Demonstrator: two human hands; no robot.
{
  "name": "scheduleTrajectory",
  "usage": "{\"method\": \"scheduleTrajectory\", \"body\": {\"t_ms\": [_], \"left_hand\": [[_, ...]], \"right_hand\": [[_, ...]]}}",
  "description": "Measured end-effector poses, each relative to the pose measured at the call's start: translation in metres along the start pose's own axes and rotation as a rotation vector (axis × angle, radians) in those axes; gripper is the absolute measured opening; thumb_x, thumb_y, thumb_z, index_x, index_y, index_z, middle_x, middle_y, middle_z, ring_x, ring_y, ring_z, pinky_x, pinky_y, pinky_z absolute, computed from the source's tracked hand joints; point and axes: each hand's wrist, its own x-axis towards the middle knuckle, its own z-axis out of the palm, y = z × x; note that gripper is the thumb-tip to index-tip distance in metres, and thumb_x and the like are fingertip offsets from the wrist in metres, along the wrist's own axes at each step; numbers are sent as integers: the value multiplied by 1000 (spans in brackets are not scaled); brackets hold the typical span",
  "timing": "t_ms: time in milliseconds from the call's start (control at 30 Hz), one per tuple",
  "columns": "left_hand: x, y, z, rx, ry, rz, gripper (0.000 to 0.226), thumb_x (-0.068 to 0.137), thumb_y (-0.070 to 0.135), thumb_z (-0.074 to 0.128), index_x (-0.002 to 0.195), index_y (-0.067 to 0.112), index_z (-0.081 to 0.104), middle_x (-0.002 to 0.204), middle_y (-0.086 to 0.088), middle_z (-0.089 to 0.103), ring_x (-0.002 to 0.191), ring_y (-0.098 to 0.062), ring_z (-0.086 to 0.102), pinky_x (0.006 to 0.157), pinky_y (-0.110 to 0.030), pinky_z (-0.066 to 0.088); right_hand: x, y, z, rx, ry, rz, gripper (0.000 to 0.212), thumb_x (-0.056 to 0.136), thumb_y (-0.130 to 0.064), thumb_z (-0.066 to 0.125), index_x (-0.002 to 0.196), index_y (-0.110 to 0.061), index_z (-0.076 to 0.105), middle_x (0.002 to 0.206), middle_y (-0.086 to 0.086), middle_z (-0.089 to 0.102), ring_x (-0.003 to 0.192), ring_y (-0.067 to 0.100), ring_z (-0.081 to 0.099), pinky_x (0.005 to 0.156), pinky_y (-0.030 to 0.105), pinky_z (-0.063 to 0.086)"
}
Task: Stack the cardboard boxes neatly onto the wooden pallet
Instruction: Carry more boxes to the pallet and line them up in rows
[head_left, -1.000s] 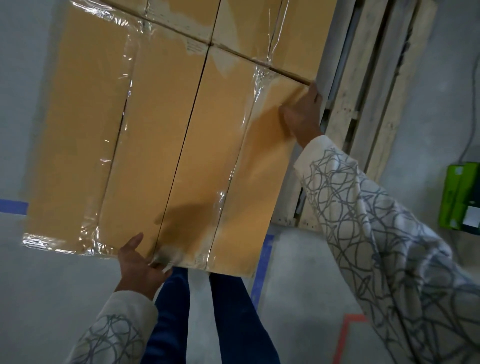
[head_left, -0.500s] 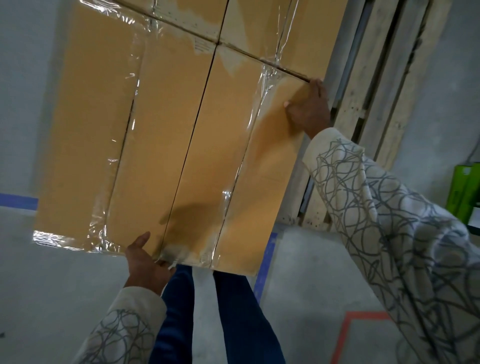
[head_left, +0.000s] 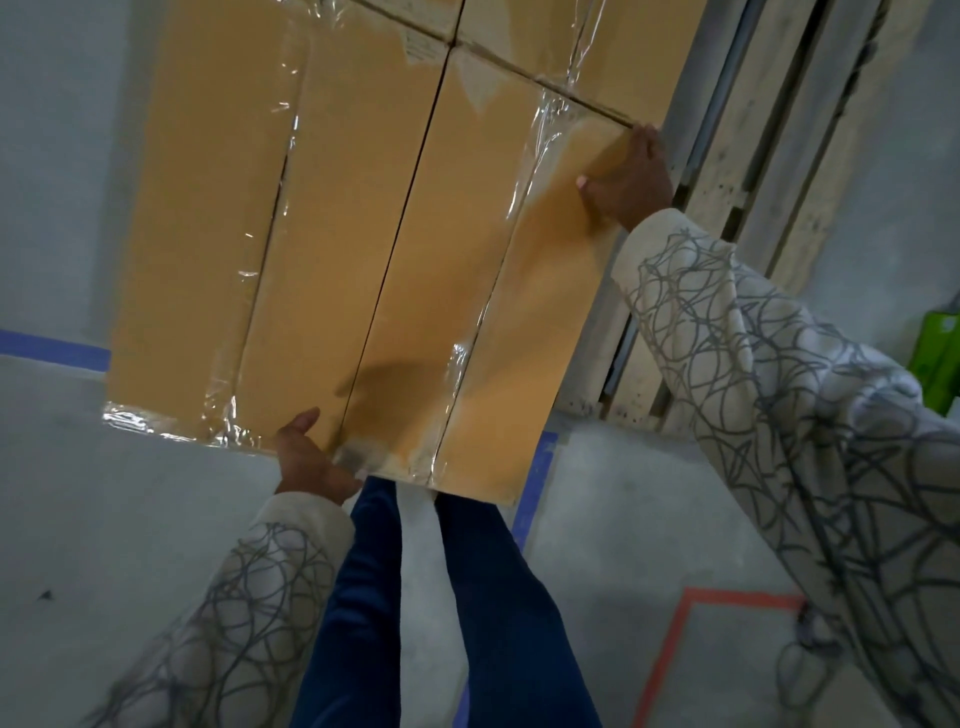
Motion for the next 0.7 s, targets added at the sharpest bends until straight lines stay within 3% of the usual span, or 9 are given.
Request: {"method": "scheduleTrajectory", "body": {"t_ms": [133, 200, 300, 433, 567, 633, 700], "left_hand": [[-7, 0, 9, 7, 34, 37, 53, 87, 28, 65, 135, 19, 46, 118, -9, 51, 100, -32, 54, 70, -43, 45], [-8, 2, 7, -12, 48, 47, 48, 87, 30, 66, 131, 24, 48, 109, -8, 48, 99, -32, 48, 72, -43, 43], [-9, 4, 2, -38, 28, 22, 50, 81, 32, 70, 129, 28, 56, 121, -8, 53, 103, -36, 50, 71, -45, 44], [-12, -3, -1, -25, -46, 12, 23, 88, 33, 65, 107, 21, 60, 117, -12, 59, 101, -35, 59, 72, -46, 49], [-8, -8, -3, 7, -50, 30, 42, 92, 33, 64, 130, 17, 59, 127, -12, 60, 99, -35, 61, 68, -44, 47], [-6, -7, -3, 37, -45, 42, 39, 93, 34, 62, 127, 15, 57, 121, -12, 60, 91, -32, 60, 67, -41, 44], [-5, -8, -2, 60, -15, 49, 39, 95, 34, 60, 127, 13, 54, 108, -13, 59, 86, -32, 57, 77, -39, 43]], "right_hand": [[-3, 3, -1, 6, 6, -6, 100, 94, -46, 67, 166, -13, 5, 174, 3, 2, 158, 26, 15, 124, 45, 25], [-5, 4, -1, 7, 14, -5, 102, 93, -48, 69, 166, -14, 7, 174, 2, 4, 158, 28, 18, 123, 48, 27], [-6, 3, -2, -2, 19, 12, 101, 92, -47, 70, 166, -16, 10, 173, 2, 7, 156, 28, 22, 122, 49, 30], [-5, 1, -3, 15, 12, 17, 102, 91, -46, 73, 166, -16, 11, 173, 0, 7, 155, 29, 24, 122, 45, 29], [-5, 6, 1, 132, 5, 4, 107, 90, -39, 76, 166, -18, 5, 174, -4, -1, 157, 25, 19, 124, 43, 27], [-8, 11, 12, 261, 67, 46, 112, 87, -37, 80, 166, -17, 3, 174, -2, -2, 157, 25, 19, 123, 42, 26], [-11, 11, 27, 424, 138, 166, 116, 79, -39, 86, 164, -16, 11, 172, 4, 10, 153, 30, 28, 121, 43, 31]]}}
